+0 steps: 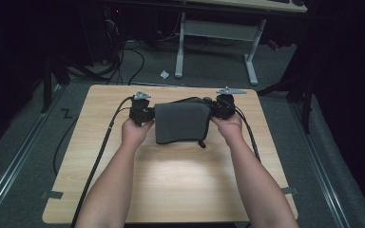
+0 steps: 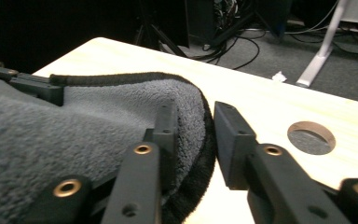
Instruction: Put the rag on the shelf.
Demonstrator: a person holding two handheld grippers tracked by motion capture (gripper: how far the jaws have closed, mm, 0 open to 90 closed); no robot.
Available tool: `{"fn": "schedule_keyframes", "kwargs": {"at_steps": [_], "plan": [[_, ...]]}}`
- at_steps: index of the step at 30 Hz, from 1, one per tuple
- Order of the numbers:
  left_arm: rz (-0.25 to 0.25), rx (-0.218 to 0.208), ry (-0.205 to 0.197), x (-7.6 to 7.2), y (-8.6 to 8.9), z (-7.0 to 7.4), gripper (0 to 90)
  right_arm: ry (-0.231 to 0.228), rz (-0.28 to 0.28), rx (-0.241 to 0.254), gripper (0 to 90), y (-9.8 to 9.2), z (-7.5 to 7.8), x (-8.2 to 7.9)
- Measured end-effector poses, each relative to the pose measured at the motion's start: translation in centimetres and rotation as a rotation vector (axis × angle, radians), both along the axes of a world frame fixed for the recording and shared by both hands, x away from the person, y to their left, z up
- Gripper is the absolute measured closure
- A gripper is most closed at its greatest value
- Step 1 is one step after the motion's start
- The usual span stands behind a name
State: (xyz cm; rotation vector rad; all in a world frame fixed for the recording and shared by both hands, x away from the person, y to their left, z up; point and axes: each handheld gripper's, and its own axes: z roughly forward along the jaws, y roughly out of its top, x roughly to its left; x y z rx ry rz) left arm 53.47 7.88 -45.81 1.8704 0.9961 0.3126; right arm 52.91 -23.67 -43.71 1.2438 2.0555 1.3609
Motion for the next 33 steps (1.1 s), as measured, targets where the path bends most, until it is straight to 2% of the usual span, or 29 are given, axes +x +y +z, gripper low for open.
{"fn": "schedule_keyframes", "kwargs": {"at_steps": [4,7,10,11,15,22,33], "plan": [[-0.004,-0.004,0.014,0.0,0.1,0.0,81.2,-0.006,-0.022,-0.030,64.1,-0.1,0.2,-0.1],[0.002,-0.002,0.021,0.0,0.2,-0.1,76.2,0.003,-0.031,-0.022,60.6,-0.4,0.2,0.0],[0.023,0.019,0.022,-0.1,0.3,-0.2,72.8,0.002,-0.043,-0.033,58.3,-0.4,0.3,0.0],[0.039,0.023,0.037,0.0,0.8,-0.3,72.7,0.001,-0.059,-0.029,56.3,-0.7,0.5,0.1],[0.062,0.002,0.045,0.0,1.5,-0.4,71.6,-0.008,-0.075,-0.036,53.8,-0.9,0.7,0.0],[0.089,-0.006,0.026,-0.3,2.6,0.2,69.8,-0.024,-0.112,-0.049,52.1,-1.3,1.3,0.0],[0.119,-0.016,0.005,-1.2,4.1,0.8,63.2,-0.033,-0.116,-0.077,48.4,-1.7,1.6,-0.6]]}}
